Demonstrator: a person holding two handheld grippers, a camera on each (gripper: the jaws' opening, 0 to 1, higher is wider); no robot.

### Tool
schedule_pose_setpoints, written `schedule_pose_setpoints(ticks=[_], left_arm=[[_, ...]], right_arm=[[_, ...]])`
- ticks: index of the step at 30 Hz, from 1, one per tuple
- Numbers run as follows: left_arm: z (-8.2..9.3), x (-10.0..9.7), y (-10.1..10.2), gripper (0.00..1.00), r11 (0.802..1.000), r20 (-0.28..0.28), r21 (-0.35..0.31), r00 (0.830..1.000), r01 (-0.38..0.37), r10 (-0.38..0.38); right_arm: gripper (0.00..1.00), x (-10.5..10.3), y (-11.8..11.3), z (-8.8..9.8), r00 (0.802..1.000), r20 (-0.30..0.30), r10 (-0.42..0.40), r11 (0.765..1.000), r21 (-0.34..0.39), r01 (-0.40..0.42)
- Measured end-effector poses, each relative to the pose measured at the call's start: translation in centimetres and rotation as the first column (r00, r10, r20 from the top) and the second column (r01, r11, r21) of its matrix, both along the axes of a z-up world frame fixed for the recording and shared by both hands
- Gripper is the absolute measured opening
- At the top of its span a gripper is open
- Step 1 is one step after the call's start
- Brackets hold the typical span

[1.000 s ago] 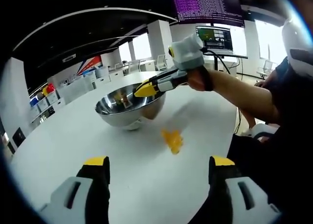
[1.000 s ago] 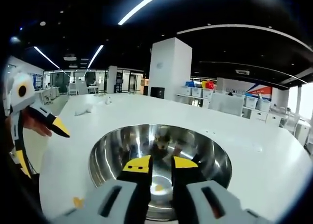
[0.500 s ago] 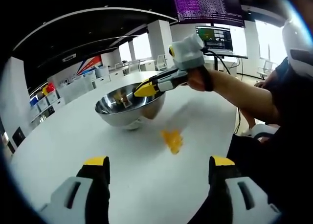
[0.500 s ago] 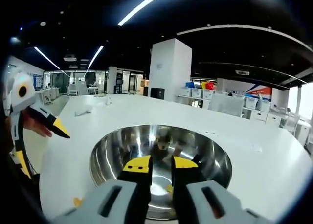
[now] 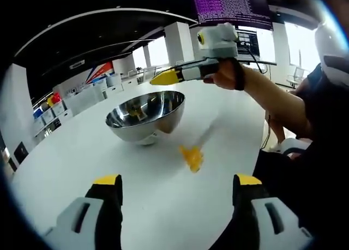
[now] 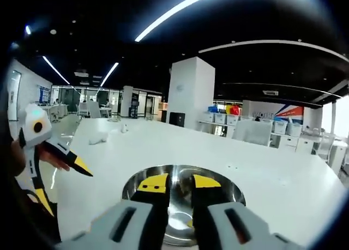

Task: Pick up the QQ candy scattered on the table and place it into the stainless steel bowl on the table

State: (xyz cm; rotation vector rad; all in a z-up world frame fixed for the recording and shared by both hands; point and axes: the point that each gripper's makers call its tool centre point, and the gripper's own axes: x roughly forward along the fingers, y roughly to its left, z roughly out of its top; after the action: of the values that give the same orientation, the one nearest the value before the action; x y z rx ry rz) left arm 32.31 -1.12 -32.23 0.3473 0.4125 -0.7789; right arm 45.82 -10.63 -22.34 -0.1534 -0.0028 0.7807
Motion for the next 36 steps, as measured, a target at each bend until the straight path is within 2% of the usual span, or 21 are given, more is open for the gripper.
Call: schedule_pose_setpoints(ticks=[6,11,14,18,20,28,32,36], left_arm=[[0.1,0.0,-0.1,0.83,1.000,0.001,-0.001,1.000,0.001,-0.001],[0.1,0.0,0.0,0.83,1.000,0.002,-0.001,1.000,0.000,0.000],[0.2,0.0,0.0,0.83,1.000,0.003,-0.002,1.000,0.002,-0.002],[0.3,0.0,0.0,0.83,1.000,0.006,-0.003,1.000,0.003,-0.003],[0.3,0.0,0.0,0.83,1.000,0.005,-0.003,1.000,0.004,-0.004],[0.4,0.0,-0.1,0.83,1.000,0.008,-0.007,1.000,0.011,-0.011],[0.3,0.0,-0.1,0.83,1.000,0.007,-0.005,1.000,0.012,-0.012],[0.3,0.0,-0.1,0.83,1.000,0.005,-0.004,1.000,0.011,-0.011]], right_arm=[[0.13,-2.9,0.5,3.0,0.997,0.031,0.069,0.996,0.063,-0.071],[0.13,-5.2,0.8,4.2,0.991,0.041,0.127,0.987,0.093,-0.130],[0.13,-5.9,0.8,3.8,0.988,0.015,0.156,0.982,0.110,-0.156],[0.13,-6.5,0.8,2.6,0.988,0.000,0.155,0.984,0.087,-0.154],[0.13,-6.8,0.9,1.7,0.985,-0.029,0.171,0.983,0.076,-0.169],[0.11,-7.7,1.1,0.0,0.975,-0.082,0.205,0.977,0.081,-0.199],[0.10,-7.9,1.0,-1.3,0.968,-0.127,0.219,0.974,0.087,-0.209],[0.10,-8.2,1.0,-2.9,0.962,-0.160,0.222,0.975,0.064,-0.214]])
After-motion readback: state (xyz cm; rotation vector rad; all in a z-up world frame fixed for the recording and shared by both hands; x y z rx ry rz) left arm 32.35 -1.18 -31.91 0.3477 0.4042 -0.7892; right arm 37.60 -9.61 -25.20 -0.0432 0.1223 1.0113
